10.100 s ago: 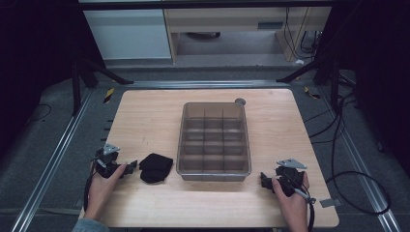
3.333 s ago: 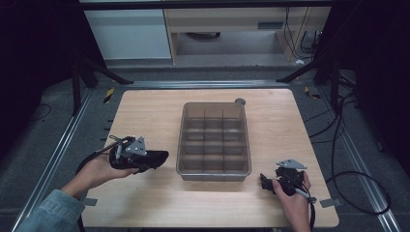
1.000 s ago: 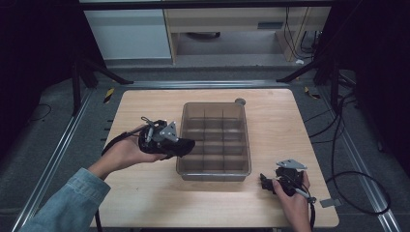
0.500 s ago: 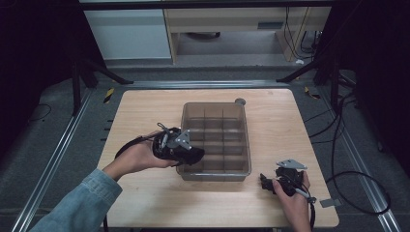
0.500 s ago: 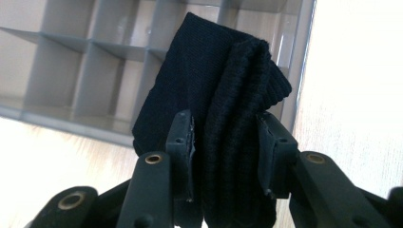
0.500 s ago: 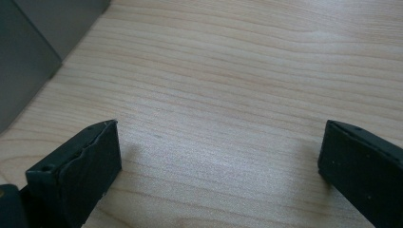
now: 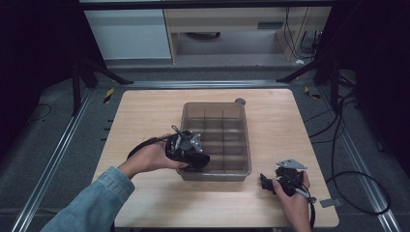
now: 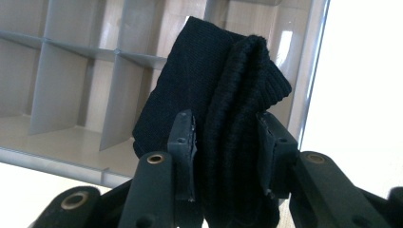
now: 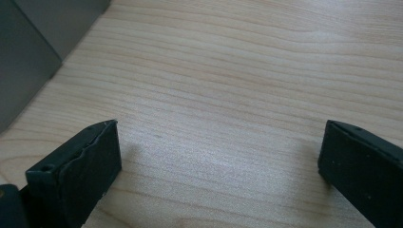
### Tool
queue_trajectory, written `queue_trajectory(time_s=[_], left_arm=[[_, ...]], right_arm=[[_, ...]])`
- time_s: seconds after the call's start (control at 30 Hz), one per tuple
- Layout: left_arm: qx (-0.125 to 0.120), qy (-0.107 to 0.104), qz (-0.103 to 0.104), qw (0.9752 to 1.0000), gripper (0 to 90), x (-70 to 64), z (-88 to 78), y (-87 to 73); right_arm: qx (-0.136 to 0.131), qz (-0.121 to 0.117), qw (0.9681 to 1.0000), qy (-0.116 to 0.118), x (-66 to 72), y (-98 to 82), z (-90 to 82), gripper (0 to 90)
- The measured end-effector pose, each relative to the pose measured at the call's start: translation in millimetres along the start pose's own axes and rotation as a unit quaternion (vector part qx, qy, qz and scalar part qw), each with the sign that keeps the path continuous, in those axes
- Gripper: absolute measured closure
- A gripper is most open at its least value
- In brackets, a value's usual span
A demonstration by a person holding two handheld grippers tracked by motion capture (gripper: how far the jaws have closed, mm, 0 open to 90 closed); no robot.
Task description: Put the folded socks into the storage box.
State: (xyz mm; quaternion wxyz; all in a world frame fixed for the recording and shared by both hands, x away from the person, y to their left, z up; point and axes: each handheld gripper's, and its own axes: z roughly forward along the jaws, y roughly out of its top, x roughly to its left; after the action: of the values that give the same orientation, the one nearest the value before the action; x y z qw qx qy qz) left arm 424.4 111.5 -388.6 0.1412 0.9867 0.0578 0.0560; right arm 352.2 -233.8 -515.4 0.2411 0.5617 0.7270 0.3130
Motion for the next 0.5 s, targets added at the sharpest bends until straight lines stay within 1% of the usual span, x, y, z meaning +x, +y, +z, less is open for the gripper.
queue_trajectory(time_s=[0.1,0.17,0.4,0.5], left_arm=[[-0.002,-0.005,-0.004,1.0000,62.8,1.4,1.6,-1.5],[0.001,-0.007,-0.003,1.0000,62.9,1.7,1.5,-2.0],[-0.003,-0.013,-0.003,0.9999,62.9,1.7,1.4,-3.9],[-0.002,-0.020,-0.001,0.9998,62.9,0.3,1.1,-4.6]], right_arm=[[0.000,0.001,1.0000,0.000,0.1,0.0,0.0,0.7],[0.000,0.000,1.0000,0.000,0.1,0.0,0.0,0.7],[0.000,0.000,1.0000,0.000,0.0,0.0,0.0,0.7],[0.000,0.001,1.0000,0.000,0.1,0.0,0.0,0.7]])
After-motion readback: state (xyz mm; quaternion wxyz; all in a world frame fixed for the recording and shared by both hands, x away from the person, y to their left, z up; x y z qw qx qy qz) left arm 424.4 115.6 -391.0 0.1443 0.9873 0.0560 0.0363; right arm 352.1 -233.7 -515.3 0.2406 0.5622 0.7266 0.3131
